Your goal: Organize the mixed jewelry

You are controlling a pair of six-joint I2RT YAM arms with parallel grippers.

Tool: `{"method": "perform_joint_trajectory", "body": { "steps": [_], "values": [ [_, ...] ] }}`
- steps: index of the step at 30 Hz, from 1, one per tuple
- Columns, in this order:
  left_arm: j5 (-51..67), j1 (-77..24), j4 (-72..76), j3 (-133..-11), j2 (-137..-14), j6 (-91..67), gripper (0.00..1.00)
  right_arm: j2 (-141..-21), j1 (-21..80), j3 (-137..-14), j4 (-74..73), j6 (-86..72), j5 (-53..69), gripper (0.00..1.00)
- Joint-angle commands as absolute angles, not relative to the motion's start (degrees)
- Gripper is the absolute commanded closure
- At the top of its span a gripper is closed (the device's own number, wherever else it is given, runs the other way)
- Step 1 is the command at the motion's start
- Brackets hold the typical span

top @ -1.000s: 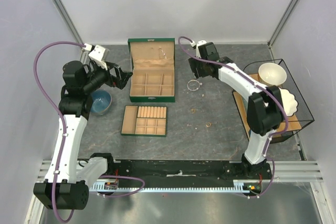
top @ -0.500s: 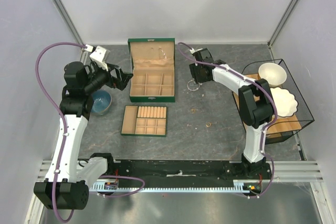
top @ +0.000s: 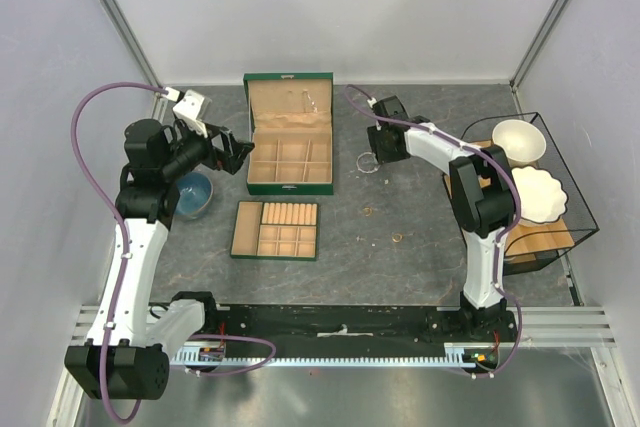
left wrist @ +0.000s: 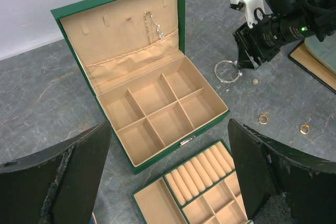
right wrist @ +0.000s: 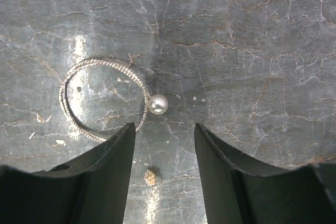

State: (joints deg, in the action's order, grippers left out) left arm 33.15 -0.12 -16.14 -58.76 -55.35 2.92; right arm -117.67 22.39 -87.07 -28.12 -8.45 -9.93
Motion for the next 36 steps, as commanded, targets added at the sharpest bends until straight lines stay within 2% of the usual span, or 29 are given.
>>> {"method": "perform_joint_trajectory", "body": {
  "steps": [1, 36],
  "values": [
    [34.4, -0.1, -14.2, -58.3, -54.5, 4.7, 0.01, -119.3, 21.6, -89.6, -28.2, -10.2, -8.6, 0.44],
    [34.5, -0.1, -13.5, -57.7, -55.5, 4.7, 0.01, -120.0, 20.9, -96.7, -30.1, -10.4, -2.9, 0.47]
  ]
}}
